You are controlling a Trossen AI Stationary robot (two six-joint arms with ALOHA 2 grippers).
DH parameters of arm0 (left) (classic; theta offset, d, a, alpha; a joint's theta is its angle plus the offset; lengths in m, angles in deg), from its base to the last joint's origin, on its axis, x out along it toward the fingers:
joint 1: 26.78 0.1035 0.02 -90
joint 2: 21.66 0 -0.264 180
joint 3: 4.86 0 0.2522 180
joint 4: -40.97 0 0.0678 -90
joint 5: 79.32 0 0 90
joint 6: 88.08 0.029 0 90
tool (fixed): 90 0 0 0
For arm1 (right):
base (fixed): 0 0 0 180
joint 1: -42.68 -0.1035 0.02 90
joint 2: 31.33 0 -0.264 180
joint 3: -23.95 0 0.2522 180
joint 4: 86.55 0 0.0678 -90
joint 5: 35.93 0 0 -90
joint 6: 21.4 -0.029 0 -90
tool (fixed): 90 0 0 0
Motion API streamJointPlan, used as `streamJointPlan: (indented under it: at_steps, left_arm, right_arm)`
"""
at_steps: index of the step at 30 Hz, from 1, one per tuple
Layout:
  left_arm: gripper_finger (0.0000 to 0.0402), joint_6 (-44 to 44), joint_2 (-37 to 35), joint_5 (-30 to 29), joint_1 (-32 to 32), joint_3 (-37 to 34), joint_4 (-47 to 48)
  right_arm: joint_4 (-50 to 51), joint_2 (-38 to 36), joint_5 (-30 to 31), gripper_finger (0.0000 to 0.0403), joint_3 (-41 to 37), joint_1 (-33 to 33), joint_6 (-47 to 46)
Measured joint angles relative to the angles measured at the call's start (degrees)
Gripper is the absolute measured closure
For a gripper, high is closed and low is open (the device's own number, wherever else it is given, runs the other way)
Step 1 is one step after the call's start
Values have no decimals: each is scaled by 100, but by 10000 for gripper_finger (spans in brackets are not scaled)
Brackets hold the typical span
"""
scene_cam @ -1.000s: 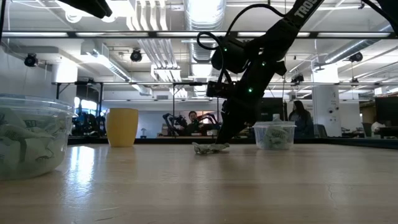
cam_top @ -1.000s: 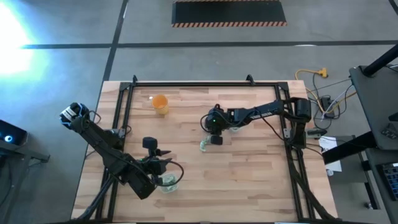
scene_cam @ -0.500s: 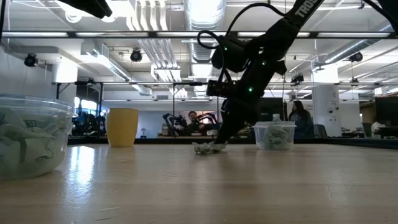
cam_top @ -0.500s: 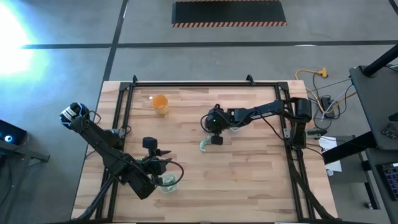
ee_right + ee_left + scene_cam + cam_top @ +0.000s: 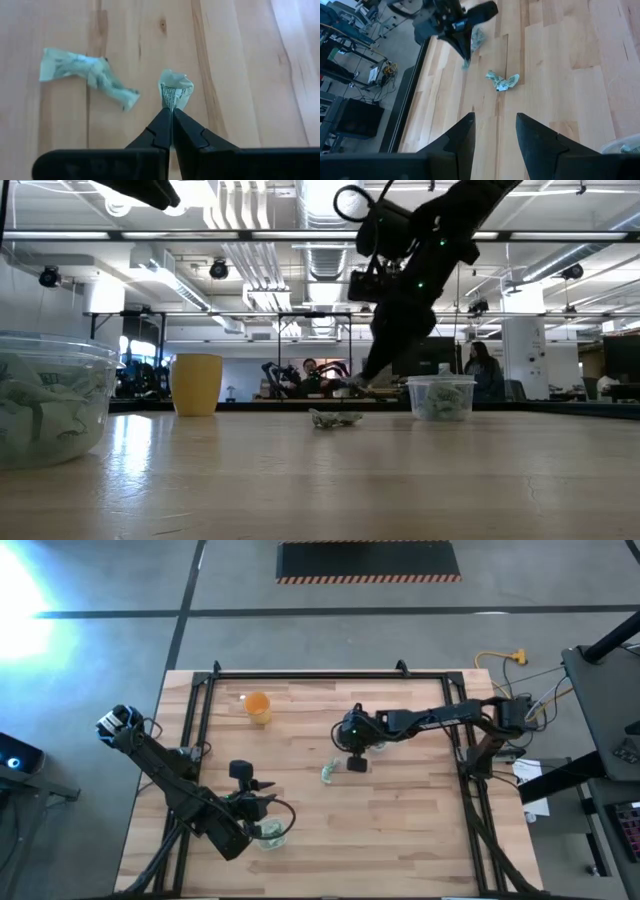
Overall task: Pick and place Stevia / Truvia into bins
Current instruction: Put the green stevia packet into the top transparent container
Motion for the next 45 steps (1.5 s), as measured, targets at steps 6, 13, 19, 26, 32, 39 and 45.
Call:
streamJointPlan:
  at_steps: [6, 13, 19, 26, 32, 39, 45]
  left_arm:
    - [276, -1, 0, 3, 0, -10, -2]
    - [276, -1, -2, 3, -1, -11, -2]
    - [276, -1, -2, 2, 0, -17, -2]
    - [276, -1, -2, 1, 0, -23, -11]
    - [276, -1, -2, 1, 0, -23, -26]
    - [276, -1, -2, -2, 13, -30, -32]
    - [276, -1, -2, -1, 13, -41, -34]
  right_arm:
    - [135, -570, 411, 394, -393, -62, -172]
    - [113, -1379, 440, 394, -913, -62, -428]
    - [130, -2031, 614, 394, -1539, -58, -723]
    - [68, -2521, 961, 394, -2076, -54, -967]
    - [-227, -2417, 1018, 394, -2321, 3, -965]
    - [-271, -2072, 1021, 394, -2351, 183, -939]
    - [-293, -1995, 1020, 394, -2351, 226, -944]
